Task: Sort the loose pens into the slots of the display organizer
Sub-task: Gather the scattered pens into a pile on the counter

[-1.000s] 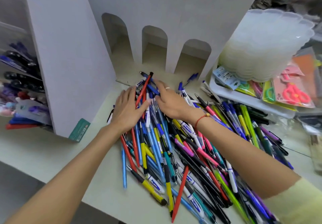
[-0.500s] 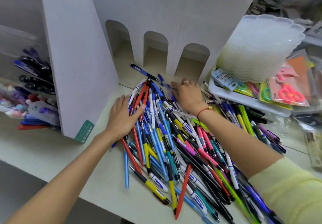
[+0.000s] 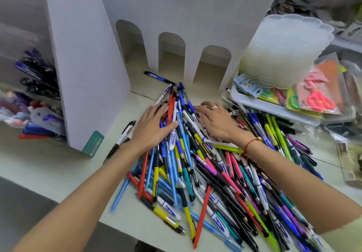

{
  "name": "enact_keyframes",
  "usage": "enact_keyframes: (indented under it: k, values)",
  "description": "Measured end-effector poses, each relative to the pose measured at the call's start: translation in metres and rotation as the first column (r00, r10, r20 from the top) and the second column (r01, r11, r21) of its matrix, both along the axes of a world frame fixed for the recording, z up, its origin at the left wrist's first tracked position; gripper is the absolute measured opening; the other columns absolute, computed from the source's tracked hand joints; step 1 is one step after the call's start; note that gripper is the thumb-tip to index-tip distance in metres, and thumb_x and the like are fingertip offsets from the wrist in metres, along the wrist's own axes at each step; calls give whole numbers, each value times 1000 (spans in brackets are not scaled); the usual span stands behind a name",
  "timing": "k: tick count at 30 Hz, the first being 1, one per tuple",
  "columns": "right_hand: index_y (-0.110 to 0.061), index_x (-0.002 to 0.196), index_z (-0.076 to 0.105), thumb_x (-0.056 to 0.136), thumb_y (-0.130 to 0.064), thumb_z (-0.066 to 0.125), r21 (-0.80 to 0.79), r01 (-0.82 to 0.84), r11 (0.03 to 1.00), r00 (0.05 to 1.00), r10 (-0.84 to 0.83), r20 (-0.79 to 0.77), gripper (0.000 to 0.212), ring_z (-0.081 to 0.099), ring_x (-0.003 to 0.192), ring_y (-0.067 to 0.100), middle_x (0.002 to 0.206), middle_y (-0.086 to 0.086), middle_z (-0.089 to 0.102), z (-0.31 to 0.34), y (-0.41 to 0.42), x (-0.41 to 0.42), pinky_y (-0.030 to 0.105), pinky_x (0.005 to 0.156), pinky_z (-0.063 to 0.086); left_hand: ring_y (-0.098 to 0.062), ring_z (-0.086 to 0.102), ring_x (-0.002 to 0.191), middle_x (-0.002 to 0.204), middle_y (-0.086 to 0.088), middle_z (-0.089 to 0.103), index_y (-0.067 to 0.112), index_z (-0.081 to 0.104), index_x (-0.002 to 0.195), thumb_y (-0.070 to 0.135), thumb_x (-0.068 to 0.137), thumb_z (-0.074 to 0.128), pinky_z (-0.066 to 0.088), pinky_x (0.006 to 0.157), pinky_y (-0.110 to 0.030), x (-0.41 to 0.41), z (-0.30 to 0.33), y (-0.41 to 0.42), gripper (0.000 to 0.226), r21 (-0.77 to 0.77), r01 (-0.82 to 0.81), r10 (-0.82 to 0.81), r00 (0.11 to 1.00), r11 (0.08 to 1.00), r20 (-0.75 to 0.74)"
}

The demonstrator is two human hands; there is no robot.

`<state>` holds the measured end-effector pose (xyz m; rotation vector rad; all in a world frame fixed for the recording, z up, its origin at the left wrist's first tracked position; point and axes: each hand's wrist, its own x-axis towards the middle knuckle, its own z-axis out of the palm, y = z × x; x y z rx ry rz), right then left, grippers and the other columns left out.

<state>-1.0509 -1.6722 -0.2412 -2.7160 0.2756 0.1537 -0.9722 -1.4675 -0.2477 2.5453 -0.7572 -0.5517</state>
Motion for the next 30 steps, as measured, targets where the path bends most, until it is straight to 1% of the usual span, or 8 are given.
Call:
enact_keyframes:
  k: [2,4,8,13,19,22,25,30]
  values:
    - [-18,119,63,101,-24,36,-2,67,998,983,-66,174,33,50,114,28,123,8,56,9,3,19,37,90,40,-17,3,148,161,6,6,33,9,153,66,89,40,7,118,-39,3,0,2,78,-28,6,-7,999,1000,-43]
    - [-12,114,63,100,-22,39,16,114,993,963,-114,246,30,53,105,27,114,10,58,19,10,47,32,79,40,-15,2,148,161,7,5,33,8,153,67,88,39,6,119,-40,5,1,7,79,-83,16,-24,995,996,-98]
    - [-9,132,48,99,-17,40,-44,-5,999,998,8,60,35,50,118,32,129,16,52,19,28,111,39,91,43,-14,4,148,161,5,8,32,11,153,59,92,38,5,119,-35,10,-3,23,72,-200,-54,35,995,978,-95]
    - [-22,145,36,96,-18,41,-153,-58,987,995,45,-85,49,42,124,33,135,13,45,4,44,152,45,100,38,-18,14,147,160,-3,18,18,21,152,50,98,38,11,119,-35,8,-12,38,65,-92,-177,180,983,980,30]
    - [-28,117,67,91,-1,43,14,-163,986,986,164,-39,44,43,118,28,119,9,52,6,33,137,36,98,36,-17,5,148,161,-1,10,27,20,153,53,99,29,5,120,-37,2,-12,38,61,-46,-194,193,981,980,-29]
    - [-26,123,61,98,-19,37,22,-222,975,974,222,-36,35,44,123,26,129,8,51,3,21,109,35,104,32,-18,-1,148,162,3,3,35,10,153,62,96,21,-1,119,-39,3,-8,27,64,-45,-187,186,982,981,-27]
    - [-29,132,50,102,-43,29,-107,-173,979,985,171,-31,39,40,128,27,133,7,47,-4,11,69,40,108,27,-21,-9,148,161,7,-3,36,4,153,65,94,20,-4,119,-40,10,-7,10,67,-7,-151,150,988,989,-45]
    - [-28,138,44,102,-44,28,-141,-47,989,998,51,24,42,33,134,25,137,5,44,-11,-1,29,47,115,15,-20,-1,149,161,5,11,32,16,153,60,97,20,-1,119,-41,-1,-13,-11,63,69,-7,2,997,998,79]
